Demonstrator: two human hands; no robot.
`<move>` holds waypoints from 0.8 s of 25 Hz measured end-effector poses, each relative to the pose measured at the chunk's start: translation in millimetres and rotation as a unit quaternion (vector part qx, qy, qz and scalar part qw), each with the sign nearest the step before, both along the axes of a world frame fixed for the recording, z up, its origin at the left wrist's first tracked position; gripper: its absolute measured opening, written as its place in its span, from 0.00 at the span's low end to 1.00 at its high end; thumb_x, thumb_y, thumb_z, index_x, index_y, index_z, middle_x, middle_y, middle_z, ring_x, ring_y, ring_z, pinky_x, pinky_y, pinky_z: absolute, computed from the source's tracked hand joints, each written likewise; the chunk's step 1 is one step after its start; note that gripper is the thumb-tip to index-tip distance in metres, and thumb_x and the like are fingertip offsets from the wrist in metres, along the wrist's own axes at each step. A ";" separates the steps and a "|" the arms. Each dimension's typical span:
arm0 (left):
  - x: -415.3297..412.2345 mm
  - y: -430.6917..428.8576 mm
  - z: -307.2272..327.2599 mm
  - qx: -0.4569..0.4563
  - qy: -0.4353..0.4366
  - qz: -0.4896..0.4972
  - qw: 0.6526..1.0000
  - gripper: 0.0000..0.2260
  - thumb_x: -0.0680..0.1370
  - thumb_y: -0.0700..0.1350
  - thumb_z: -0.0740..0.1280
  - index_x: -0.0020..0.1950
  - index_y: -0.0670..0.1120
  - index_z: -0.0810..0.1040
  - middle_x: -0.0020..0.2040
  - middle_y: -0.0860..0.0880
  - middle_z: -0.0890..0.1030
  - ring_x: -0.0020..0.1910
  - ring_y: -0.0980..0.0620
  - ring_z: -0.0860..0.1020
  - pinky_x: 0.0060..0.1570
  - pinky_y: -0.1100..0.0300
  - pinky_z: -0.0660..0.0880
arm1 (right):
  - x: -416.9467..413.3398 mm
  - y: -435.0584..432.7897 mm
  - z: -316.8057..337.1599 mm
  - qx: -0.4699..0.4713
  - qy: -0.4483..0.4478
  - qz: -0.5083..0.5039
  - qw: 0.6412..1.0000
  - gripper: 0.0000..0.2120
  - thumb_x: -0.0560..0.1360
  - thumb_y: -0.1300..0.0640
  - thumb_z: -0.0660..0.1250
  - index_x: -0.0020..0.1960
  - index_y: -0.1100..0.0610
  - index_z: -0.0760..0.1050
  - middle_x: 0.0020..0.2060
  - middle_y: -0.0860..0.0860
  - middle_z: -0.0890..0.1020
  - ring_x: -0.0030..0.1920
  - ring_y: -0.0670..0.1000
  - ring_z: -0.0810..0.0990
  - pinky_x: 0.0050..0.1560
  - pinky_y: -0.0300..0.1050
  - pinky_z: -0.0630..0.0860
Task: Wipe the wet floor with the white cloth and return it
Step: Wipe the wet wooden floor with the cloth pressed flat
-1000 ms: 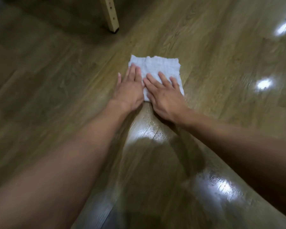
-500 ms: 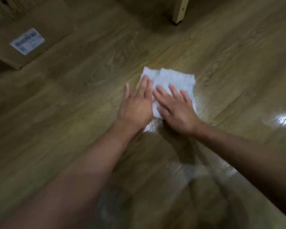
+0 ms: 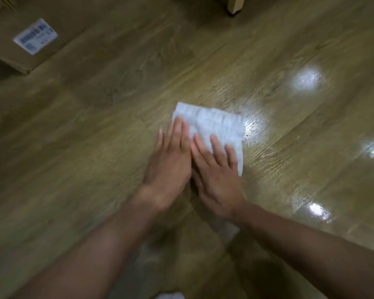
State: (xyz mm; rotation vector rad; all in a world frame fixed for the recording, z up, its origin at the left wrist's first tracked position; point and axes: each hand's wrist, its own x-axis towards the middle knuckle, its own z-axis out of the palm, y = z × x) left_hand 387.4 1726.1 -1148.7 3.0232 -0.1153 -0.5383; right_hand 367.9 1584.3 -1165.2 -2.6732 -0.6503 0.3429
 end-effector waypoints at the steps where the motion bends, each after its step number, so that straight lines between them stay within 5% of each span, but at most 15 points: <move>1: -21.7 2.2 0.5 0.016 0.010 -0.008 1.000 0.28 0.78 0.44 0.42 0.78 0.37 0.44 0.79 0.39 0.44 0.78 0.45 0.44 0.75 0.45 0.45 | -10.9 -4.7 0.5 -0.016 -0.005 0.022 1.000 0.25 0.81 0.49 0.47 0.78 0.51 0.55 0.77 0.45 0.53 0.78 0.55 0.47 0.74 0.55 0.42; 4: -7.8 16.6 -9.8 0.033 0.007 -0.011 0.999 0.28 0.78 0.44 0.38 0.78 0.38 0.42 0.78 0.40 0.42 0.78 0.45 0.42 0.74 0.44 0.46 | 19.8 7.4 1.2 -0.007 -0.006 0.024 1.000 0.24 0.82 0.47 0.46 0.77 0.47 0.56 0.76 0.41 0.55 0.78 0.51 0.48 0.73 0.51 0.41; 11: 100.9 52.4 0.8 0.050 0.067 0.061 0.995 0.38 0.79 0.49 0.62 0.78 0.39 0.40 0.79 0.43 0.40 0.78 0.47 0.40 0.74 0.42 0.44 | 152.0 68.5 -3.6 -0.046 0.026 0.013 0.999 0.26 0.82 0.46 0.46 0.78 0.45 0.47 0.78 0.42 0.49 0.78 0.51 0.43 0.74 0.56 0.39; 16: -2.0 22.5 15.7 0.033 0.040 0.090 0.995 0.29 0.83 0.49 0.50 0.78 0.38 0.41 0.79 0.40 0.42 0.78 0.44 0.42 0.75 0.46 0.43 | 45.8 17.6 2.7 -0.047 0.013 0.101 0.994 0.27 0.82 0.46 0.48 0.79 0.47 0.46 0.78 0.43 0.47 0.78 0.52 0.41 0.74 0.54 0.38; 20: -87.5 -27.9 30.2 0.025 0.098 0.073 0.992 0.29 0.84 0.54 0.46 0.78 0.39 0.40 0.78 0.38 0.39 0.77 0.42 0.39 0.75 0.48 0.38 | -14.9 -47.2 5.4 -0.077 0.039 0.153 0.984 0.28 0.80 0.40 0.40 0.78 0.42 0.41 0.75 0.36 0.40 0.76 0.46 0.34 0.72 0.48 0.32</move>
